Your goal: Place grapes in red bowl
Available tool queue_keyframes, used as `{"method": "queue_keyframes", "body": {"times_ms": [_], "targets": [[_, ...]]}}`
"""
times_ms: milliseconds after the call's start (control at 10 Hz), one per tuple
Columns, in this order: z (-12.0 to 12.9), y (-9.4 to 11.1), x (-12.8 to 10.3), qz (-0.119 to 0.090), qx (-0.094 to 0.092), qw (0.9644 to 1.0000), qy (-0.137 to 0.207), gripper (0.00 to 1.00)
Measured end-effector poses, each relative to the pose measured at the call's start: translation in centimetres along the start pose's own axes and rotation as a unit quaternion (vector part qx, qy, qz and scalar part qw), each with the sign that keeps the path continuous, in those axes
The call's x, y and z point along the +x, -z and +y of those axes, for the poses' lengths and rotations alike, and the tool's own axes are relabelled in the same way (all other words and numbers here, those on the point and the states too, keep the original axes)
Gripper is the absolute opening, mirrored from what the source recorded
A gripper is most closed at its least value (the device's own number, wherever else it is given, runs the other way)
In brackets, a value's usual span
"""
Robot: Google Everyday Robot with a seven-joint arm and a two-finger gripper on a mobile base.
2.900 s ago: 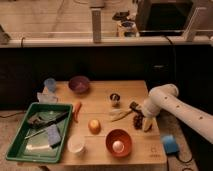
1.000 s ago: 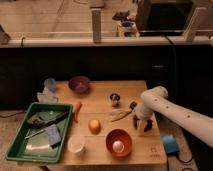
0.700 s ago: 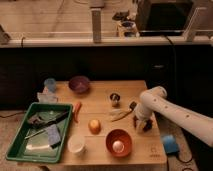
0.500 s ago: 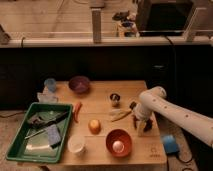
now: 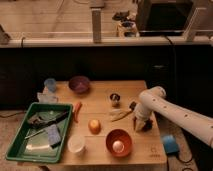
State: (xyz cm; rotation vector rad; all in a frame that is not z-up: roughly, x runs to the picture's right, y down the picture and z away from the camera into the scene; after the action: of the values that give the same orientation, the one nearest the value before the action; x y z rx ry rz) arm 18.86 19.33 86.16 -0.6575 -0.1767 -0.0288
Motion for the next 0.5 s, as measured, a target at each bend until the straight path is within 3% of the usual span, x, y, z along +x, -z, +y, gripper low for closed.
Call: {"method": "queue_keyframes", "body": {"times_ms": [300, 500], "targets": [[-0.02, -0.24, 0.25, -0.001, 0.001, 1.0, -0.005, 0.02], [-0.12, -0.27, 0.21, -0.002, 0.0, 1.0, -0.005, 0.01]]}}
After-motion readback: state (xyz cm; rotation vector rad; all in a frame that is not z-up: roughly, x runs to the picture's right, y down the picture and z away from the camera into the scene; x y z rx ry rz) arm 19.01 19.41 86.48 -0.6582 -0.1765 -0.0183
